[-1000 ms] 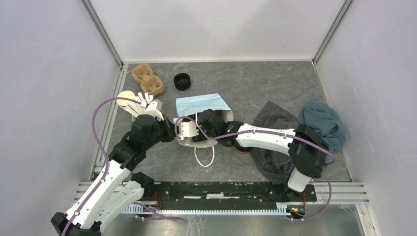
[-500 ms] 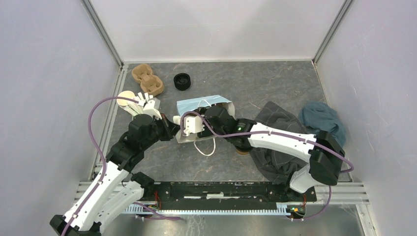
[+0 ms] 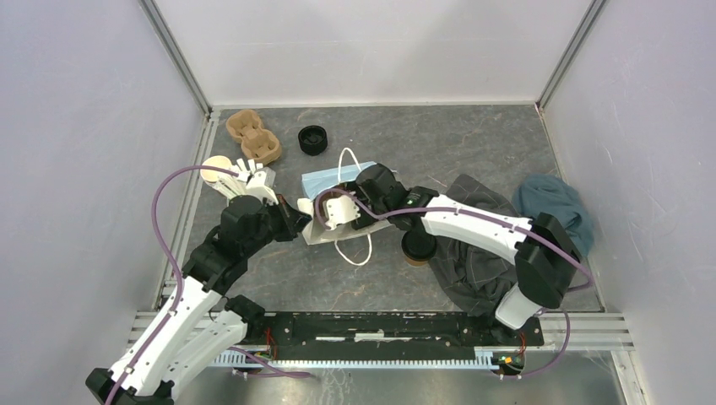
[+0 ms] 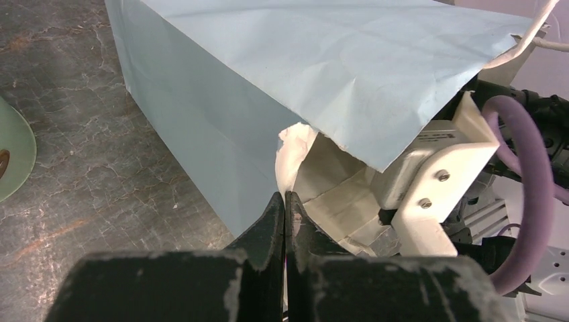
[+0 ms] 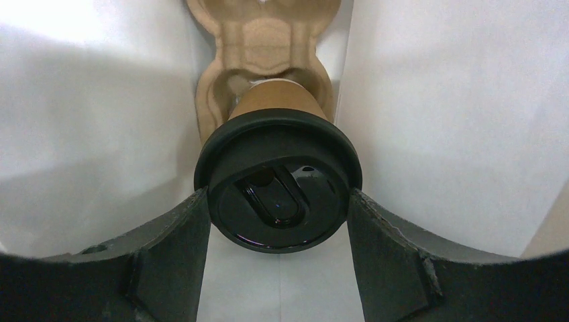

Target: Pack the takeout coffee

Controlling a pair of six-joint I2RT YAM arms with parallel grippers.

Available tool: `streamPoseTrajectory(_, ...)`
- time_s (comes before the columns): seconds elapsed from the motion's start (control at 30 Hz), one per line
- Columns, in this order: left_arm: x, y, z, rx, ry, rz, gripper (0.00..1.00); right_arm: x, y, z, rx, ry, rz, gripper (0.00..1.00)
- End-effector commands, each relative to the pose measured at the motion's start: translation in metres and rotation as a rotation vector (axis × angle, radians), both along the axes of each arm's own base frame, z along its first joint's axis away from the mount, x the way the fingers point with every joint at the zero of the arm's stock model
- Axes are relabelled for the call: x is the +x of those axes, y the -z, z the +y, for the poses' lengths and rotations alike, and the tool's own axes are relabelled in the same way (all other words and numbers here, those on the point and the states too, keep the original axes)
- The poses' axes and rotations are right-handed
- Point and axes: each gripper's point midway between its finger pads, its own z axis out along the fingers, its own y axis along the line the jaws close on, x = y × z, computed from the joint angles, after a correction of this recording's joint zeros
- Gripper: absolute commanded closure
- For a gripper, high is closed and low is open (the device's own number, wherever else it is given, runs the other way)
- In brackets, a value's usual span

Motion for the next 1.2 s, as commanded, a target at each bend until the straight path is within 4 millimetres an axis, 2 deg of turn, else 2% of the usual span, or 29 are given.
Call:
streamPoseTrajectory(0.0, 0.000, -0.008, -0.003, -0.015, 0.025, -0.037, 0.98, 0.009, -0.012, 0.022, 0.005, -0.091, -0.038, 1.00)
streamPoseTrajectory(0.1, -0.001, -0.008, -0.003, -0.016, 0.027, -0.038, 0.98, 0.015, -0.009, 0.026, -0.005, -0.096, -0.038, 1.00)
streamPoseTrajectory(0.47, -0.001, -0.011, -0.004, -0.015, 0.033, -0.040, 0.98, 0.027, 0.011, 0.022, 0.005, -0.071, -0.017, 1.00)
streamPoseTrajectory(0.7, -0.002, -0.021, -0.007, -0.026, 0.042, -0.027, 0.98, 0.026, -0.002, 0.024, 0.049, -0.027, 0.017, 1.00)
streamPoseTrajectory(0.97, -0.008, -0.035, -0.012, -0.045, 0.067, 0.004, 0.98, 0.012, -0.016, 0.016, 0.086, 0.032, 0.070, 1.00)
streamPoseTrajectory(1.17, -0.015, -0.046, -0.016, -0.051, 0.106, 0.038, 0.98, -0.009, -0.010, 0.010, 0.077, 0.046, 0.170, 1.00)
